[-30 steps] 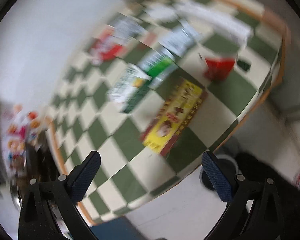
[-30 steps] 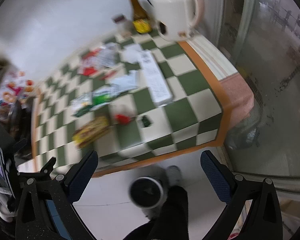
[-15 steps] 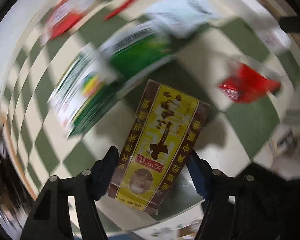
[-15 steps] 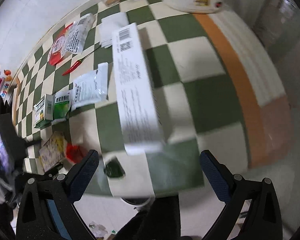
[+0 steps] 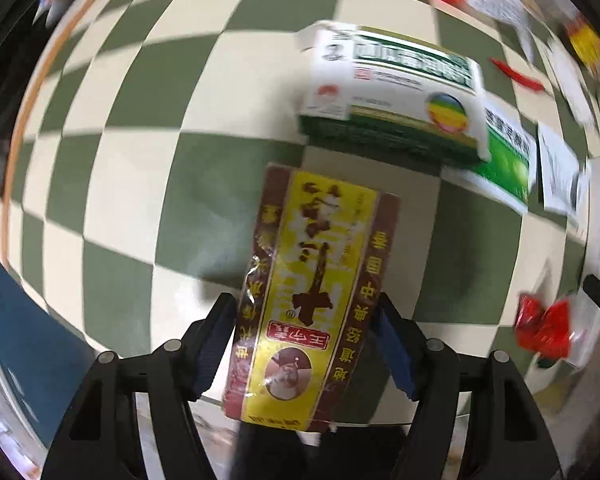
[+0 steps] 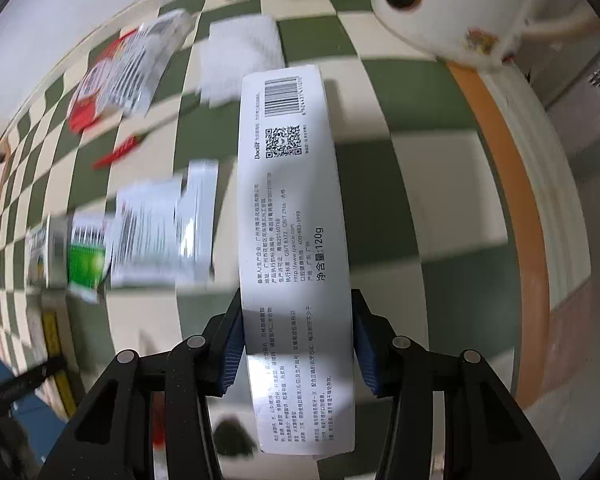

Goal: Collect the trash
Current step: 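Carry both boxes down to the trash bin and release them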

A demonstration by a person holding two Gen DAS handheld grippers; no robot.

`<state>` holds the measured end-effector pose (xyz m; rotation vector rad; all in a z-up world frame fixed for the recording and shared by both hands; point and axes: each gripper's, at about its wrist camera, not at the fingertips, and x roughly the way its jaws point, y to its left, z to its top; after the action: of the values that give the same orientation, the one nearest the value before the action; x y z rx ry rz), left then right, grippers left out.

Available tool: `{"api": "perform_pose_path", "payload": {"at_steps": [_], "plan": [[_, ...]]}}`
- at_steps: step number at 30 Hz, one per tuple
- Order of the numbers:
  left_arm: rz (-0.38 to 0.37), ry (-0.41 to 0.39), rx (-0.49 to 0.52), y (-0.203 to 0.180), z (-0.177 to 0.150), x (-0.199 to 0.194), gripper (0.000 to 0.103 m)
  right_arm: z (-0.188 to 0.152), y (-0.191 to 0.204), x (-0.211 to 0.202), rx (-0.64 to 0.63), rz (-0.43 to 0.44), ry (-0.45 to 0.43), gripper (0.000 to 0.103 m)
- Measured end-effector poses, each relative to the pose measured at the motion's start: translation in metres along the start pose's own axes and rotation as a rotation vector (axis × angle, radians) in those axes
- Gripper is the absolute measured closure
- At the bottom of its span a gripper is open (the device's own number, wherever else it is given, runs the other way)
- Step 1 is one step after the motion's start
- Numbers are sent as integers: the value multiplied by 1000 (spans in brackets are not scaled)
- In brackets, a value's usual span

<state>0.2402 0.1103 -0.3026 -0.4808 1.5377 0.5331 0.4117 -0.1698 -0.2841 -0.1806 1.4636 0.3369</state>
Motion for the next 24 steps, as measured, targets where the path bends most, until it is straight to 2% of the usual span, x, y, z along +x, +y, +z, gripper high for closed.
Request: {"api": "perform_pose_path", "payload": {"at_steps": [3, 4, 5, 7, 9, 10, 12, 15, 18, 21, 24], "plan": [[-10, -1, -5, -2, -5, -12, 37, -20, 3, 2, -32, -1, 47, 53], [-21, -4, -8, -3, -3, -13, 43, -24, 3, 2, -27, -3, 47, 52], [-34, -7, -8, -6, 3, -10, 45, -25, 3, 3, -14, 1, 42, 51], [-15, -21, 3, -3, 7, -5, 45, -23, 3, 5, 9, 4, 24, 43], [11, -41, 20, -6, 1, -12, 45, -18, 7, 6, 14, -15, -1, 41], [27, -51, 24, -7, -1, -15, 46, -14, 10, 7, -1, -35, -16, 41], [48, -74, 34, -13, -10, -24, 46, -9, 16, 6, -34, -89, -48, 55], [53, -119, 53, -12, -26, -42, 46, -12, 22, 4, -39, -91, -53, 55], [47, -171, 73, -13, -33, -59, 46, -33, 21, -18, -12, -81, -103, 55], [8, -234, 94, -10, -58, -70, 46, -56, 24, -48, 22, -56, -163, 55], [-40, -302, 135, 1, -93, -83, 46, -102, 27, -88, 30, -27, -234, 55]]}}
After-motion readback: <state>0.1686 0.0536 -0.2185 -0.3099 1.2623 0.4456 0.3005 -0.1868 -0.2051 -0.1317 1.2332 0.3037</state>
